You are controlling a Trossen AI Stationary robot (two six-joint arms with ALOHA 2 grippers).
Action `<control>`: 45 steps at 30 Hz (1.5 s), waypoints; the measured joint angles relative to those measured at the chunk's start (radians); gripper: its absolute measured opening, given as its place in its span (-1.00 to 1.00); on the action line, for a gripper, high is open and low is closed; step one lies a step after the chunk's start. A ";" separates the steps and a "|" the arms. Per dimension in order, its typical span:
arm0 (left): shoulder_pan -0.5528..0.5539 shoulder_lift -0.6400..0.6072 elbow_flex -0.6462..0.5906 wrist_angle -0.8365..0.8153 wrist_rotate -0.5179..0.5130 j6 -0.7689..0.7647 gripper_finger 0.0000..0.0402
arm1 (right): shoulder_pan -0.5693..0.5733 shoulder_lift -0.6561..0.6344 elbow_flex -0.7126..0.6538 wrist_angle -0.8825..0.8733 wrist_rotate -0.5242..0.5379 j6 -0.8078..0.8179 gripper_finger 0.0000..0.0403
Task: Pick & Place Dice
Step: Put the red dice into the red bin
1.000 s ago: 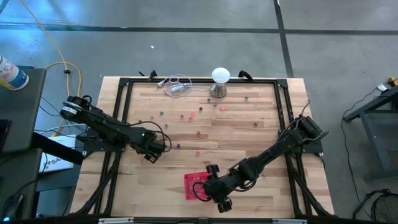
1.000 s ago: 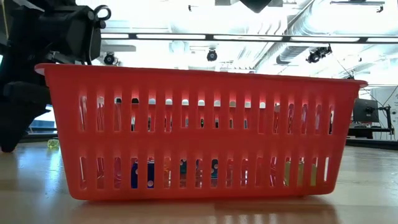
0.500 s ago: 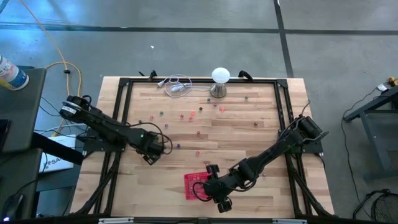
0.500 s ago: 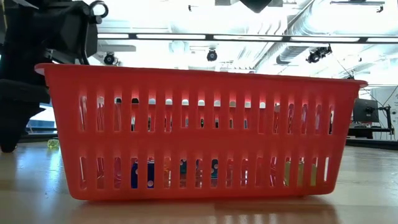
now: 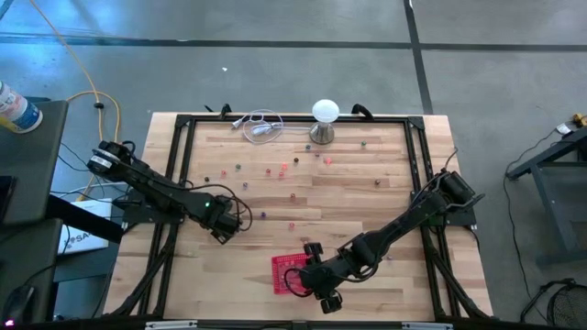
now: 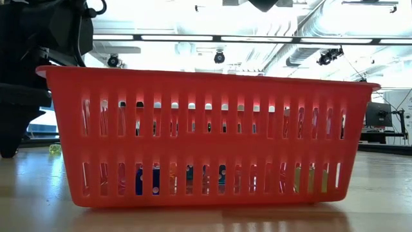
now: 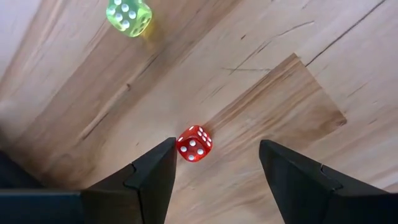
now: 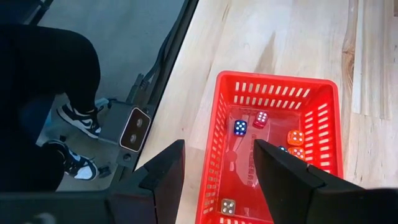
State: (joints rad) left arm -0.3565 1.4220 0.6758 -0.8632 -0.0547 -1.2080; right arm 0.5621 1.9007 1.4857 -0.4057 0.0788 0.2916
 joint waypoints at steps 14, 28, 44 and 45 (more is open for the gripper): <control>0.000 0.000 0.000 0.008 -0.005 -0.024 0.14 | 0.000 0.000 0.000 0.021 0.000 0.000 -0.10; -0.001 0.001 0.000 0.073 -0.005 0.022 -0.39 | 0.000 0.000 0.000 0.021 0.000 0.000 -0.10; -0.072 0.001 -0.001 0.233 -0.204 0.134 -0.79 | 0.001 0.000 0.000 0.025 0.000 0.000 -0.10; -0.085 0.000 -0.003 0.269 -0.212 0.139 -0.79 | 0.002 0.000 0.000 0.027 0.001 0.000 -0.10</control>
State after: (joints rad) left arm -0.4416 1.4220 0.6728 -0.5943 -0.2662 -1.0695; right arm 0.5636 1.9011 1.4857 -0.3785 0.0800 0.2913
